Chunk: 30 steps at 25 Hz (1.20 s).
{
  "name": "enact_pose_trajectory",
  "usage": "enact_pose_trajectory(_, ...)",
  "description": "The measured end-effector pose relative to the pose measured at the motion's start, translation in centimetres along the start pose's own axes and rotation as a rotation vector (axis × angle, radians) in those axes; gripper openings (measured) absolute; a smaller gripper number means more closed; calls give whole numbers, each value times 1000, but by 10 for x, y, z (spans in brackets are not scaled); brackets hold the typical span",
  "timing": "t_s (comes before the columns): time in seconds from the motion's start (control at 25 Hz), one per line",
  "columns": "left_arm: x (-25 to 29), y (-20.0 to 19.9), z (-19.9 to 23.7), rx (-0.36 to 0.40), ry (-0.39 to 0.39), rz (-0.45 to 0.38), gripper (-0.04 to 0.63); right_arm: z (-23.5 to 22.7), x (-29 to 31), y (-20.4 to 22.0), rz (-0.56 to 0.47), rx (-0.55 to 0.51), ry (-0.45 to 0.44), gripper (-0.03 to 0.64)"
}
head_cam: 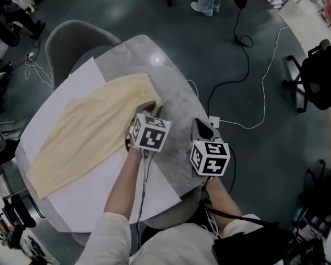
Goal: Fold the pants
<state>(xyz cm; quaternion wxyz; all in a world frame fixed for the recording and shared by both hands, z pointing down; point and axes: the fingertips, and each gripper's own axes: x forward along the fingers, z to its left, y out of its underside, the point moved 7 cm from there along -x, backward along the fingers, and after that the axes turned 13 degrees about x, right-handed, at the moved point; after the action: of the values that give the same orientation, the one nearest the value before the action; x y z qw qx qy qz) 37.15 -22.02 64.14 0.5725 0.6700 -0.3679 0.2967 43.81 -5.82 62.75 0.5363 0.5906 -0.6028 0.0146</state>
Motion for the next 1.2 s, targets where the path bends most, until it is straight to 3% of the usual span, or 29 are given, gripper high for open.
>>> enact_pose_trajectory(0.12, 1, 2, -3, 6, -29, -18, 80, -1, 4, -1, -6, -4, -4, -8)
enact_pose_trajectory(0.48, -28, -1, -5, -147, -47, -115, 46, 1, -1, -23, -29, -71, -48, -8)
enact_pose_trajectory(0.96, -153, 30, 22, -325, -148, -210, 44, 86, -61, -42, -76, -207, -139, -8)
enact_pose_trajectory(1.2, -236, 66, 52, -378, -222, -264, 45, 160, -93, -32, -77, -286, -193, -8)
